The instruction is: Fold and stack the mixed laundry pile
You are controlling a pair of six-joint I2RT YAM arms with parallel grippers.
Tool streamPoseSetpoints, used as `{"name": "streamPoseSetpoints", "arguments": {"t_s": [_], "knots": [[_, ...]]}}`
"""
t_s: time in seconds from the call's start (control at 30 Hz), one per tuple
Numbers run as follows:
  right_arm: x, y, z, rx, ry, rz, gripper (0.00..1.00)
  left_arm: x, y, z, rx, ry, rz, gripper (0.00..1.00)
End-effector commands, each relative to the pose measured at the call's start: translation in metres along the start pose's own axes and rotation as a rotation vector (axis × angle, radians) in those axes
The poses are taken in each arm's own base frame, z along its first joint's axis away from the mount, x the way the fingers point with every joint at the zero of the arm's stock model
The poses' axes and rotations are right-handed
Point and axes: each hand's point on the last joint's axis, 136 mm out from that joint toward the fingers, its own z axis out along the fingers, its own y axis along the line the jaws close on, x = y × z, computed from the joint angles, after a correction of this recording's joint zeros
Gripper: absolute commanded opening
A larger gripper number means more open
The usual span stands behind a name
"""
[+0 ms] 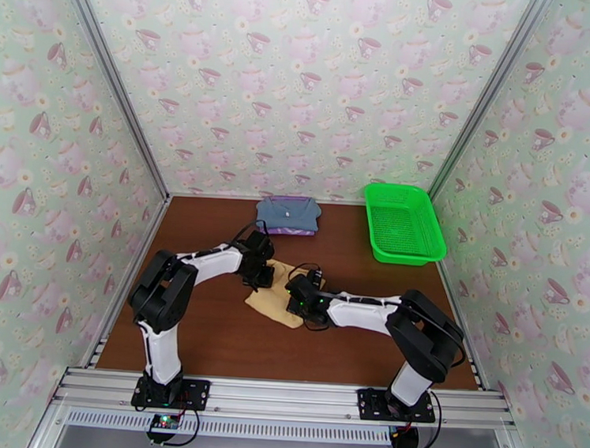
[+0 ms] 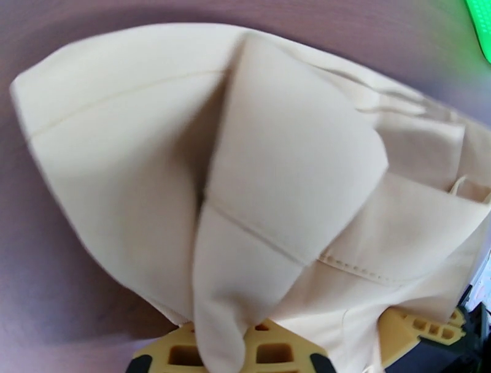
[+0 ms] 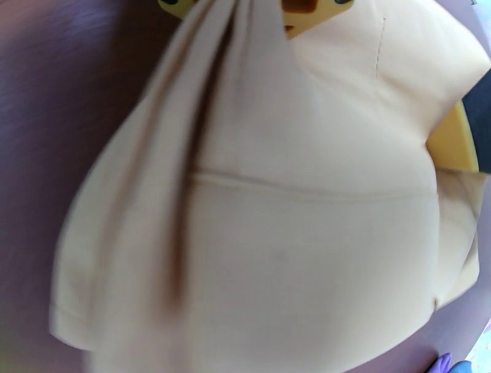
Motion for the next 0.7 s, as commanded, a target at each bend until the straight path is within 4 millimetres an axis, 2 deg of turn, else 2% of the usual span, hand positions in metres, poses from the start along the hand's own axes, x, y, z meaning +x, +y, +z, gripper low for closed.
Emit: {"name": "streamPoseSetpoints", "arguments": {"t_s": [0.0, 0.17, 0.23, 0.33, 0.43, 0.5, 0.57, 0.67], "knots": [[-0.031, -0.024, -0.022, 0.15, -0.119, -0.158, 0.0, 0.002, 0.012, -0.03, -0.083, -0.054, -0.07, 0.0], [-0.082, 0.005, -0.056, 0.111, -0.234, -0.305, 0.0, -0.027, -0.026, -0.094, 0.028, -0.242, -0.084, 0.0], [-0.112, 0.02, -0.069, 0.071, -0.267, -0.329, 0.0, -0.041, -0.036, -0.123, 0.048, -0.319, -0.086, 0.0], [-0.161, 0.039, -0.085, 0.004, -0.311, -0.347, 0.0, -0.073, -0.041, -0.168, 0.027, -0.444, -0.076, 0.0], [-0.215, 0.057, -0.096, -0.051, -0.351, -0.371, 0.0, -0.112, -0.039, -0.198, 0.008, -0.527, -0.069, 0.0], [-0.248, 0.067, -0.094, -0.056, -0.38, -0.412, 0.0, -0.141, -0.036, -0.209, 0.002, -0.578, -0.068, 0.0], [-0.278, 0.075, -0.083, -0.064, -0.39, -0.455, 0.0, -0.174, -0.029, -0.214, 0.007, -0.625, -0.077, 0.0], [-0.316, 0.08, -0.053, -0.059, -0.375, -0.498, 0.0, -0.224, -0.018, -0.21, 0.026, -0.674, -0.087, 0.0]]}}
